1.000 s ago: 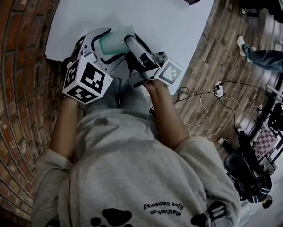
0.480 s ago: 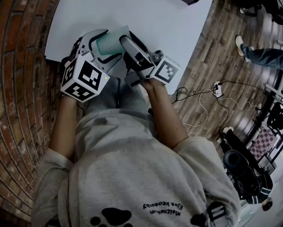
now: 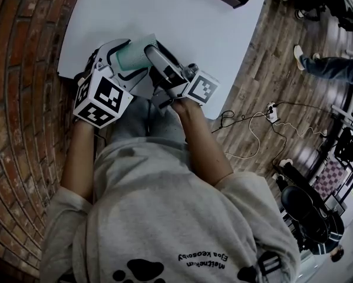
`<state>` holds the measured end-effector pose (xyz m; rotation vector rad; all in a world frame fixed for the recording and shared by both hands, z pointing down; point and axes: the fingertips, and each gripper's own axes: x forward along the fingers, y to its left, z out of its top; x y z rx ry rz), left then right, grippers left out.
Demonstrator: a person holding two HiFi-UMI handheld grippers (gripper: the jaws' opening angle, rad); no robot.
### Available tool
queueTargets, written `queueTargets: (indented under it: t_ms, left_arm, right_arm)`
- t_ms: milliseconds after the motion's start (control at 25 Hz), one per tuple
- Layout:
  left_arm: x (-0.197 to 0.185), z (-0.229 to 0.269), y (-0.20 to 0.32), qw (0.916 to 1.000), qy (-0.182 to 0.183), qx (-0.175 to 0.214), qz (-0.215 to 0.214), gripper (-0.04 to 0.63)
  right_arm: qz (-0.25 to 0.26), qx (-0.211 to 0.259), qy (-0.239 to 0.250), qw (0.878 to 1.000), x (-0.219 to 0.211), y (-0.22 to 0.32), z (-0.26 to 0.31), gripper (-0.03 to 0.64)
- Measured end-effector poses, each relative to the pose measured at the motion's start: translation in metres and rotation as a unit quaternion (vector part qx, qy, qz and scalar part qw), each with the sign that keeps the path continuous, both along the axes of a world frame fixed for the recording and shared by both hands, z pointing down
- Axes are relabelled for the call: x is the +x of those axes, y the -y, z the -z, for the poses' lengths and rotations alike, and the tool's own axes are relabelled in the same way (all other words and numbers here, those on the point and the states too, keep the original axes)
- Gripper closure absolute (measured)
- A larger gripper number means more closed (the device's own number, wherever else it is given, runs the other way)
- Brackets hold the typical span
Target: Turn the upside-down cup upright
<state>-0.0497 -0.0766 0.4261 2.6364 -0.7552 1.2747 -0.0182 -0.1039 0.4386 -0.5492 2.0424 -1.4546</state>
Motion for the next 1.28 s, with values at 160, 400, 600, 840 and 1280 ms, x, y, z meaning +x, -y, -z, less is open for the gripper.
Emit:
queueTargets:
  t_ms: [160,400,600,840,1280]
  left_arm:
    - [-0.013,-0.006,0.0,1.0,0.006,0.0,-0.007,0.256]
    - [-0.02,-0.009,0.002,1.0,0.005,-0.005,-0.003,0.256]
    - [-0.022,-0.009,0.003,0.9999,0.01,-0.009,-0.002,0.256]
    - [-0.021,-0.011,0.002,0.9998,0.016,-0.013,-0.008,0.256]
    - [-0.018,-0.014,0.002,0.9988,0.038,-0.023,-0.019,0.256]
  right_arm:
    - [-0.007,-0.012,-0.024,1.0,-0.024,0.007,0.025,0.236]
    - [-0.018,-0.01,-0.066,0.998,-0.02,0.01,0.021,0.232]
    - [-0.035,0.003,-0.13,0.991,-0.006,0.016,0.028,0.229]
    - [-0.044,0.061,-0.27,0.96,0.001,0.013,0.052,0.23]
    - [-0.049,0.143,-0.392,0.908,0.015,-0.002,0.085,0.611]
